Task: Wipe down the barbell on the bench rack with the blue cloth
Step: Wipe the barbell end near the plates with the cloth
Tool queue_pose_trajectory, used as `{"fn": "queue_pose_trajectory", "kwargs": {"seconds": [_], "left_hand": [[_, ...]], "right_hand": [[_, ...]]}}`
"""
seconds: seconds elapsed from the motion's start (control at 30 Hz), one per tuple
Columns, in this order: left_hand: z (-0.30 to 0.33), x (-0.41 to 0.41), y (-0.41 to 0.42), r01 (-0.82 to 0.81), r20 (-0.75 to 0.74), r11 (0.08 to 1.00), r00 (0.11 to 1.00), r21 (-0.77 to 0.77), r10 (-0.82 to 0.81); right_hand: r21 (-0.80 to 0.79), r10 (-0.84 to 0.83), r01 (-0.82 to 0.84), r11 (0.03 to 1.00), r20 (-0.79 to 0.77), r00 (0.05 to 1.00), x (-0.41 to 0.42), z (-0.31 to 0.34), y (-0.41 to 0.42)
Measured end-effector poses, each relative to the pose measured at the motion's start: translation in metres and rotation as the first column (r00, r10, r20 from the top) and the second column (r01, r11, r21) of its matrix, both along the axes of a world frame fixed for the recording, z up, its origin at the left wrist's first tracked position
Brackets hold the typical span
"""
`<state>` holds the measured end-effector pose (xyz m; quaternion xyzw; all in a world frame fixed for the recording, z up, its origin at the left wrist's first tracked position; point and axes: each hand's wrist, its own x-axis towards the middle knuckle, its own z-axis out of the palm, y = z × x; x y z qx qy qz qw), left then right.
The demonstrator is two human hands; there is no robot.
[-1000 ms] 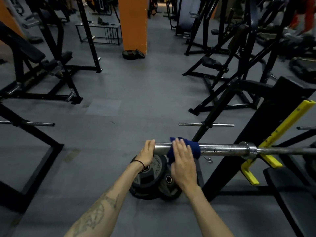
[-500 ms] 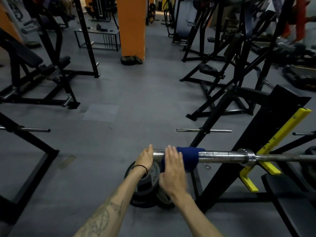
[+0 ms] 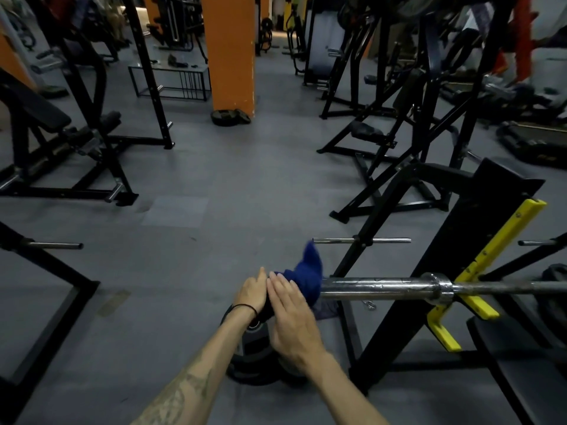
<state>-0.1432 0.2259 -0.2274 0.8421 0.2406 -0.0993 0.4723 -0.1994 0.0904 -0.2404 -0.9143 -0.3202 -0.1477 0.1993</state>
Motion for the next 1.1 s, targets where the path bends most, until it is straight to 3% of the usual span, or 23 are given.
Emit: {"fn": "queue_pose_trajectory", "kwargs": {"seconds": [0.07, 0.17, 0.27, 0.4, 0.5, 0.67, 0.8, 0.87, 0.93, 1.03, 1.1], "left_hand": [[0.000, -0.006, 0.000, 0.016, 0.136, 1.000, 0.991, -0.018, -0.014], [-0.001, -0.015, -0.006, 0.060, 0.230, 0.998, 0.972, -0.026, -0.053], [-0.005, -0.013, -0.011, 0.032, 0.258, 0.998, 0.966, -0.058, -0.016], [-0.005, -0.011, -0.008, 0.061, 0.272, 0.998, 0.961, -0.034, -0.049], [-0.007, -0.011, -0.005, 0.087, 0.257, 0.996, 0.963, 0.003, -0.085], [-0.008, -0.013, -0.009, 0.061, 0.249, 0.997, 0.967, -0.055, -0.046], [-0.005, -0.011, -0.006, 0.052, 0.194, 0.997, 0.980, -0.062, -0.039], [-0.004, -0.009, -0.005, 0.069, 0.147, 0.998, 0.987, -0.007, -0.067], [-0.001, -0.007, -0.004, 0.070, 0.108, 0.997, 0.992, 0.028, -0.073], [0.010, -0.002, -0.006, 0.063, 0.051, 0.998, 0.997, 0.031, -0.065], [0.011, 0.006, -0.005, 0.068, -0.017, 0.998, 0.998, 0.013, -0.068]], "right_hand": [[0.035, 0.024, -0.026, 0.999, 0.054, 0.998, 0.012, 0.004, -0.022], [0.074, -0.159, 0.153, 0.985, 0.078, 0.984, 0.023, 0.005, -0.034], [-0.010, -0.295, 0.296, 0.955, 0.038, 0.955, 0.022, -0.004, -0.005], [-0.071, -0.220, 0.231, 0.970, 0.138, 0.966, 0.013, -0.014, 0.001], [-0.100, -0.192, 0.213, 0.972, 0.186, 0.963, 0.026, -0.013, -0.038], [0.083, -0.450, 0.445, 0.892, 0.056, 0.891, 0.021, -0.014, -0.027], [-0.002, -0.137, 0.139, 0.990, 0.134, 0.981, 0.007, -0.017, 0.001], [-0.046, -0.079, 0.089, 0.995, 0.182, 0.980, 0.015, -0.014, -0.023], [0.015, -0.196, 0.197, 0.980, 0.177, 0.964, 0.023, -0.014, -0.051], [0.185, -0.456, 0.441, 0.878, 0.041, 0.889, 0.021, -0.015, -0.059], [0.176, -0.436, 0.425, 0.888, 0.027, 0.900, 0.016, -0.017, -0.029]]}}
